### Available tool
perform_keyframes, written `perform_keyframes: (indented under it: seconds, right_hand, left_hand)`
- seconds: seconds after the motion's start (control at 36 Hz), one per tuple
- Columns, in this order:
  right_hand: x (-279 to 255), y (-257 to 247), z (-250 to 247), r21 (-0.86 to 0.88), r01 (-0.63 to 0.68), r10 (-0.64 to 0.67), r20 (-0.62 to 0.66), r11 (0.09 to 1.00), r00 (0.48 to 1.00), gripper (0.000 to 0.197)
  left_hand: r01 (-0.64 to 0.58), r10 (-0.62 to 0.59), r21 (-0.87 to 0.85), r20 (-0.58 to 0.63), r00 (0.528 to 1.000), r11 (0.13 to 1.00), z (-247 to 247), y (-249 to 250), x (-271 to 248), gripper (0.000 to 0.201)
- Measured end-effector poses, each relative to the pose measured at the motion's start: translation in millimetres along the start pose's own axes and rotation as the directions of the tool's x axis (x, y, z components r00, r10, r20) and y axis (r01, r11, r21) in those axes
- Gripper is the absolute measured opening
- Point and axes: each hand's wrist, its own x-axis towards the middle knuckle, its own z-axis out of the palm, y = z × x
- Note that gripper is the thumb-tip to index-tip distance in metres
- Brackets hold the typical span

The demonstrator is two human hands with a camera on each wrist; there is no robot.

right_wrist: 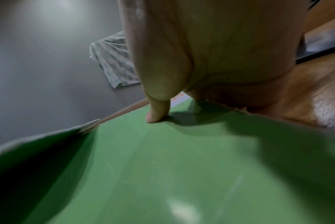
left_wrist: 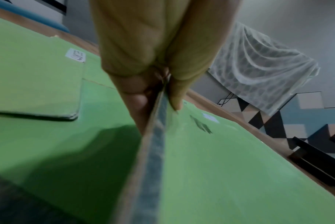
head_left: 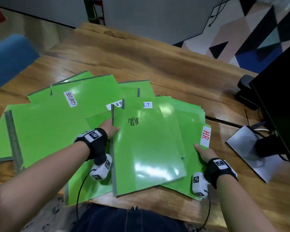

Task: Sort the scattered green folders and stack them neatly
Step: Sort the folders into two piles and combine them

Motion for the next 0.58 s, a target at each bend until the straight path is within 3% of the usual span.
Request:
perform_keyframes:
  seconds: [0.11, 0.25, 0.39, 0.58]
  right_hand:
    - [0.2, -0.9, -0.2, 0.003, -0.006, 0.006, 0.009, 1.000, 1.000, 0.068]
    - [0.1, 0.8, 1.1, 0.004, -0.004, 0.004, 0.001, 1.000, 1.000, 0.065]
    - [-1.3, 2.0, 0.7, -0.006, 0.005, -0.005, -0.001, 1.000, 1.000, 0.064]
    - [-3.1, 0.6, -1.9, 0.001, 0.007, -0.007, 0.013, 1.000, 1.000, 0.060]
  left_hand:
    - [0.002, -0.003, 0.040, 0.031, 1.000, 0.999, 6.8, 5.0, 4.2, 0.063]
    - [-0.026, 0.026, 0.016, -0.020, 0.999, 1.000, 23.1, 31.5, 13.3, 0.058]
    - [-0.169, 0.155, 0.206, 0.085, 0.984, 0.964, 33.2, 46.5, 16.2, 0.060]
    - [-0.218, 0.195, 0.311, 0.106, 0.975, 0.925, 37.6, 40.1, 20.0, 0.052]
